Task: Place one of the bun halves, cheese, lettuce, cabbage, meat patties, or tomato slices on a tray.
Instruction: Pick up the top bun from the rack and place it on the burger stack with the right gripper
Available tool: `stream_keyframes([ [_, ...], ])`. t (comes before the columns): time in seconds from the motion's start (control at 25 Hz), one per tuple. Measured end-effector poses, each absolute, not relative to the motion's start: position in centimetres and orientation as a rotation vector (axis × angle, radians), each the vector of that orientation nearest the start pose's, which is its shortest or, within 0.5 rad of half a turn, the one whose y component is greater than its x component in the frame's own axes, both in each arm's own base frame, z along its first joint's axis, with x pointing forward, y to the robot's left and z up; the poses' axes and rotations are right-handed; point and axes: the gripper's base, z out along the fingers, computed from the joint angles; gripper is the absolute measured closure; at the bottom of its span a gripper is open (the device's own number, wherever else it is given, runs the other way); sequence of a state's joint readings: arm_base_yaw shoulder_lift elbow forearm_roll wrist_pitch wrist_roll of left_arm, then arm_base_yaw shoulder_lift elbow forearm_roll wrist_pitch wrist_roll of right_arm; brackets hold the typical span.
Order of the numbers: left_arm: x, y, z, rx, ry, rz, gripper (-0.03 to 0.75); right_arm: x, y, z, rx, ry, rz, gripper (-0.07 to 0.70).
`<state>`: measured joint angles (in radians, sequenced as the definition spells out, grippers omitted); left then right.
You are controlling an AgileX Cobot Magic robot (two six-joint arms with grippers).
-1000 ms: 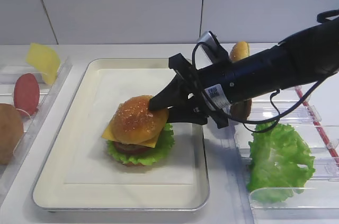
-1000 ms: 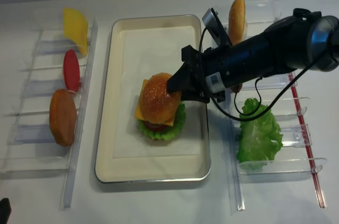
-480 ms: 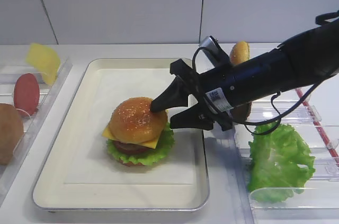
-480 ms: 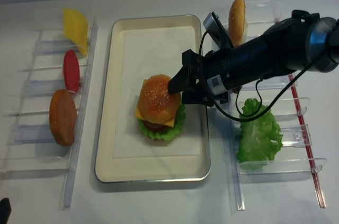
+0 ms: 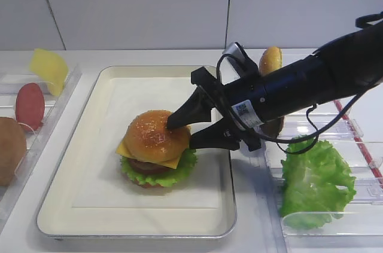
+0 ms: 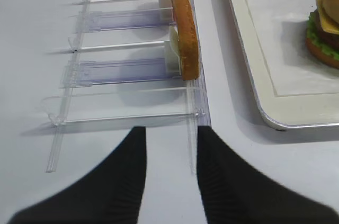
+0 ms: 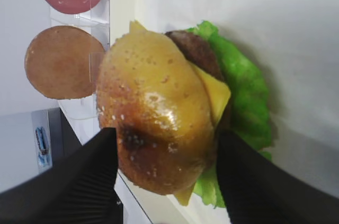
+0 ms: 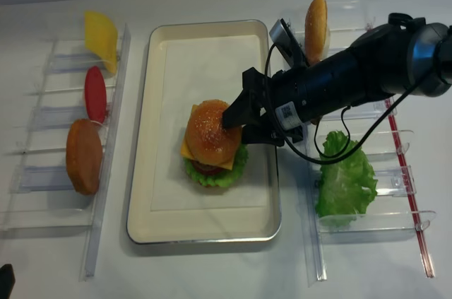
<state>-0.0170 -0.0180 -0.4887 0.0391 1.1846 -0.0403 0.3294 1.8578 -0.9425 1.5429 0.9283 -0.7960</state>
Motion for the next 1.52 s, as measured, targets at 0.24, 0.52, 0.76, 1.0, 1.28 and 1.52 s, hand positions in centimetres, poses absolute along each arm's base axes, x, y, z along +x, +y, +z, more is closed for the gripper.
stream_keyframes([
  [0.24, -1.2, 0.4, 26.4, -0.030, 2.161, 0.015, 0.499, 29.5, 17.9, 17.2, 0.041, 2.597, 1.600, 0.218],
  [0.52, -1.2, 0.4, 26.4, -0.030, 2.161, 0.015, 0.499, 29.4, 17.9, 17.3, 0.044, 2.599, 1.609, 0.218],
  [0.76, -1.2, 0.4, 26.4, -0.030, 2.161, 0.015, 0.498, 29.2, 18.0, 17.4, 0.051, 2.608, 1.645, 0.218],
  [1.0, -1.2, 0.4, 26.4, -0.030, 2.161, 0.015, 0.498, 29.0, 17.8, 17.2, 0.036, 2.646, 1.635, 0.218],
  [1.28, -1.2, 0.4, 26.4, -0.030, 2.161, 0.015, 0.496, 28.9, 17.1, 17.9, 0.048, 2.666, 1.619, 0.218],
  [1.52, -1.2, 0.4, 26.4, -0.030, 2.161, 0.015, 0.493, 28.9, 16.9, 20.3, -0.043, 2.732, 1.517, 0.218],
])
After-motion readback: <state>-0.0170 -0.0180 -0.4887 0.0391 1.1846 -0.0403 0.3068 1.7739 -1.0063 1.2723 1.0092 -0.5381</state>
